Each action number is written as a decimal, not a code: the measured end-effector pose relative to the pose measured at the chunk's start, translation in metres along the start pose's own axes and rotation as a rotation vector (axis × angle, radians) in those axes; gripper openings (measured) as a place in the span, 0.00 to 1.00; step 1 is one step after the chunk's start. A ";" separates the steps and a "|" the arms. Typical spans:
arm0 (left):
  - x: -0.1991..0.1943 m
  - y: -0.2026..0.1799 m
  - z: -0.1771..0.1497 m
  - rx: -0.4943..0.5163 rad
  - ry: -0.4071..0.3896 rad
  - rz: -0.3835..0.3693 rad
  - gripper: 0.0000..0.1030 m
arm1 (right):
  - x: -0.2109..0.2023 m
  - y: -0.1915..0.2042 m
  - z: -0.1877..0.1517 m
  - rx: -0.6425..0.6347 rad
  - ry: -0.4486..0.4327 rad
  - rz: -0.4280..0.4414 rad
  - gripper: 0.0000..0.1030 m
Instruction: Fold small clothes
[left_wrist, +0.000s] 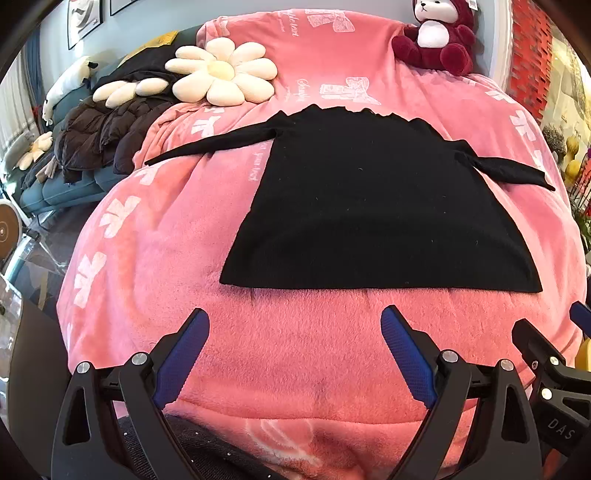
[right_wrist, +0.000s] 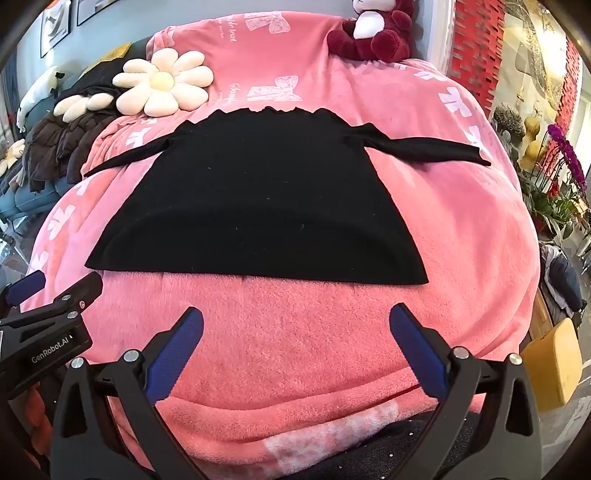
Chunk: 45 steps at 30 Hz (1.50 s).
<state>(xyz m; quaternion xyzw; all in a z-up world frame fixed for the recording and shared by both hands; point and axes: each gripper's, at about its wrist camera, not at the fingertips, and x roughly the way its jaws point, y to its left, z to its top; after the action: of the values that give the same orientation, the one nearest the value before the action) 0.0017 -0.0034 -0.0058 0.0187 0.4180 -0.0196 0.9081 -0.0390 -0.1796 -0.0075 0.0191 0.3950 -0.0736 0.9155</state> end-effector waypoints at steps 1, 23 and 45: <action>0.000 0.001 0.000 -0.002 0.000 0.000 0.88 | 0.000 0.001 0.000 0.000 0.000 0.000 0.96; 0.000 0.003 -0.003 0.005 0.000 -0.002 0.88 | 0.001 0.002 -0.002 -0.001 0.004 -0.003 0.96; 0.000 0.001 -0.002 0.007 0.003 0.001 0.88 | 0.002 0.002 -0.001 0.000 0.006 -0.006 0.96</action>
<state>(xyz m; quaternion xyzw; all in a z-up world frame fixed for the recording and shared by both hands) 0.0006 -0.0018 -0.0073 0.0222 0.4194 -0.0204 0.9073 -0.0384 -0.1773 -0.0098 0.0182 0.3978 -0.0762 0.9141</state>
